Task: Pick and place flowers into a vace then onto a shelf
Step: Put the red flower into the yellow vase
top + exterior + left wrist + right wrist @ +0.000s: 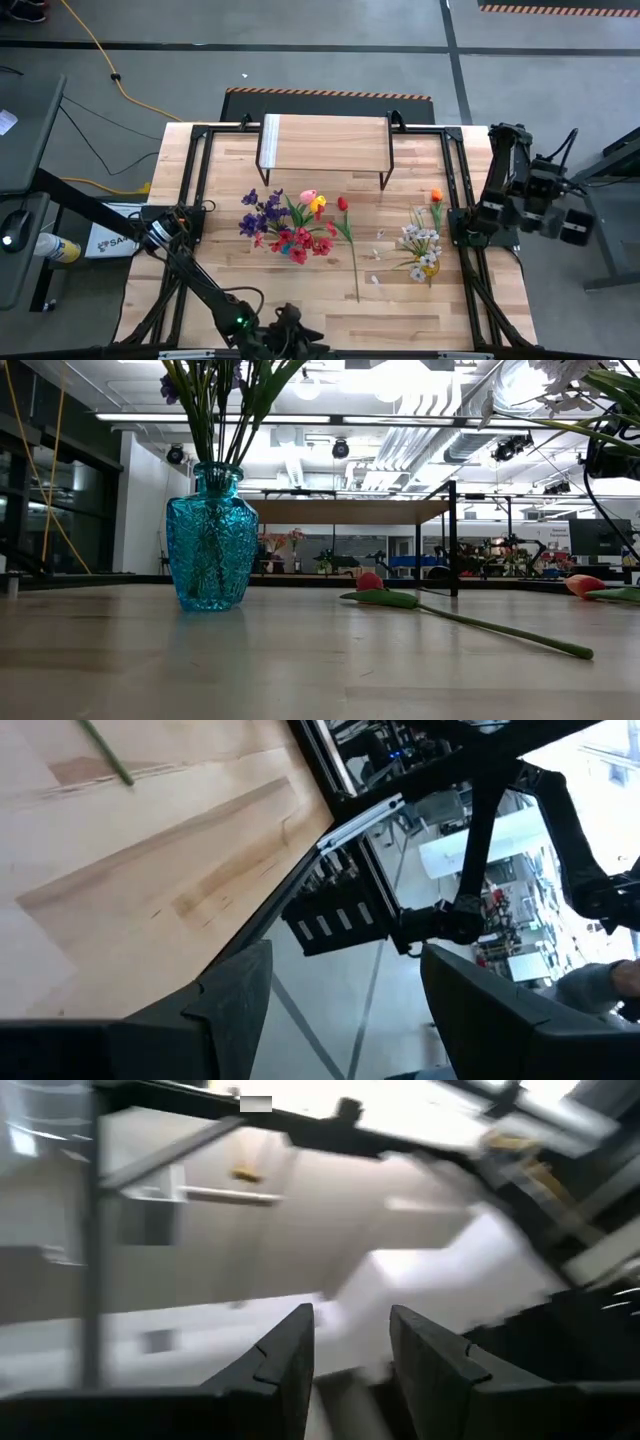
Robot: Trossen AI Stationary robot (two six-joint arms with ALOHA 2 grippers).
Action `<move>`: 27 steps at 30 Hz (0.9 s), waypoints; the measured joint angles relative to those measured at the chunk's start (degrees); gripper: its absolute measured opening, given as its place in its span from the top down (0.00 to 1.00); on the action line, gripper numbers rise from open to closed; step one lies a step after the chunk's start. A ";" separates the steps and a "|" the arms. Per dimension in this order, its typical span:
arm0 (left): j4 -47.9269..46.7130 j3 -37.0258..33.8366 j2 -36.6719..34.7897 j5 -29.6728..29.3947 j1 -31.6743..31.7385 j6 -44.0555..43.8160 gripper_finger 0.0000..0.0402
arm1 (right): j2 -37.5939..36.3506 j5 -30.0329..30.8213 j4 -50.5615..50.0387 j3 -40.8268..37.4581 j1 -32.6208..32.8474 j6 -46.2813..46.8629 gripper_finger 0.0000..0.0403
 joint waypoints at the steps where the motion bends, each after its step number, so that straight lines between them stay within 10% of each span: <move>1: -0.06 0.00 0.00 0.03 0.00 0.06 0.29 | -0.19 1.78 0.30 0.01 0.00 -2.07 0.69; 13: -2.90 -0.02 0.00 2.77 0.04 0.10 0.29 | 1.72 34.04 -1.43 9.69 -1.19 -34.53 0.69; 22: -6.51 -0.02 0.00 4.10 0.08 -1.83 0.29 | 11.43 67.36 -11.48 25.31 -5.95 -41.41 0.69; 27: -8.16 -0.02 0.00 4.95 0.07 -3.08 0.29 | 16.00 69.63 -11.84 32.35 -7.37 -41.44 0.69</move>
